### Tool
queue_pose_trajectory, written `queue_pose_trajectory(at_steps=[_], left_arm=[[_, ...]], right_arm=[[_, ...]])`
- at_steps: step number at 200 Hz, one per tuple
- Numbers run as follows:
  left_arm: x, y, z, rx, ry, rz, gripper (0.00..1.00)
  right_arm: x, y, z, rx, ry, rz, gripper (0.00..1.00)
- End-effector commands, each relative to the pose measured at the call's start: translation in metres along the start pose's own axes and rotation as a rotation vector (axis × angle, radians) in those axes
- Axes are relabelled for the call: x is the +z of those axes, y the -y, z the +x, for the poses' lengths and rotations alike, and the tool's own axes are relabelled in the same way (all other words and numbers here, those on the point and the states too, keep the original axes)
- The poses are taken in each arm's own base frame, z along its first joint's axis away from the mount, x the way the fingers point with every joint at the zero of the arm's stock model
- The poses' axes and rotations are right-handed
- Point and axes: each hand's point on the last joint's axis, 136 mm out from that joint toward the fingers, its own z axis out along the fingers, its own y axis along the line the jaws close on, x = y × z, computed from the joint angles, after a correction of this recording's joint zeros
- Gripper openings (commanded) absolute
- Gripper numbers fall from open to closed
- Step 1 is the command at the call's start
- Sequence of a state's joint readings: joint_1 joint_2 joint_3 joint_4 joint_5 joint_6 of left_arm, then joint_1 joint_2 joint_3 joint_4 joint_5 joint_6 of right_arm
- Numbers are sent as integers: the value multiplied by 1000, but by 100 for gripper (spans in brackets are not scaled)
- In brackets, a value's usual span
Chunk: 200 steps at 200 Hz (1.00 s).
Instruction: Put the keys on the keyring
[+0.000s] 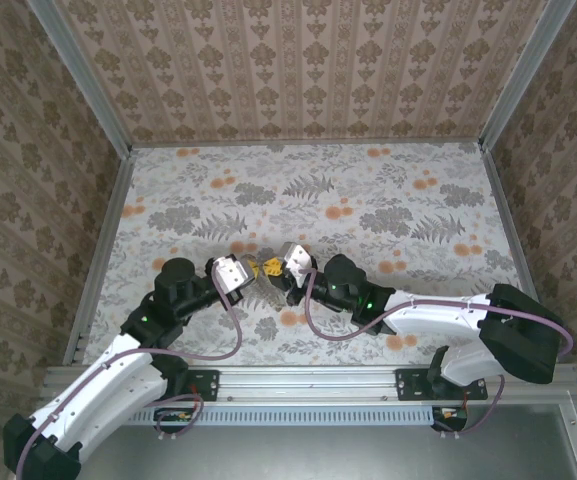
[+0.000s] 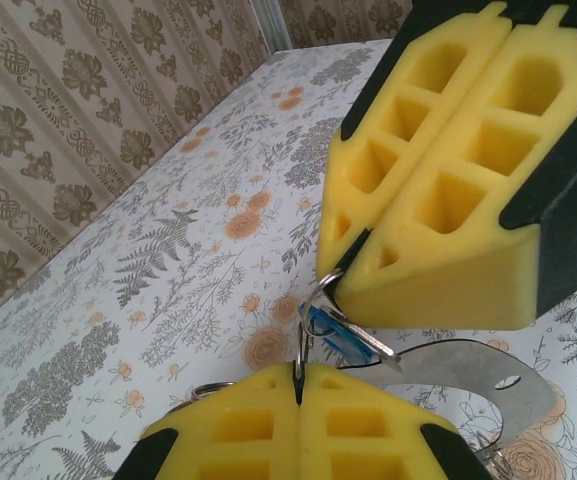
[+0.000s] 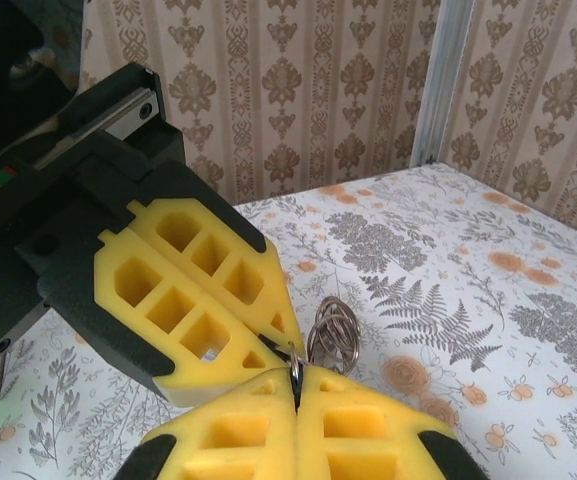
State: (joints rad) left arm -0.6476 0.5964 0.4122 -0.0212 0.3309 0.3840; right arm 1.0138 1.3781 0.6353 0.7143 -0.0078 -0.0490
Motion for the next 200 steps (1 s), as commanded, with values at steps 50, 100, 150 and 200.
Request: queue_pose_trajectory(at_steps=[50,100,150,200], left_arm=[[0,1,-6,-7,42,-2,0],[0,-2,-7,-41,29,-10,0],[0,0,-7,-38,34,-4,0],[0,2,-8,-17,52,4,0]], right_arm=[[4,4,-11,53,15,18,0],[11,-8,2,4,-32,-41,0],[15,2,4,31,-54,15,0],[16,17,-3,118,-47,100,0]])
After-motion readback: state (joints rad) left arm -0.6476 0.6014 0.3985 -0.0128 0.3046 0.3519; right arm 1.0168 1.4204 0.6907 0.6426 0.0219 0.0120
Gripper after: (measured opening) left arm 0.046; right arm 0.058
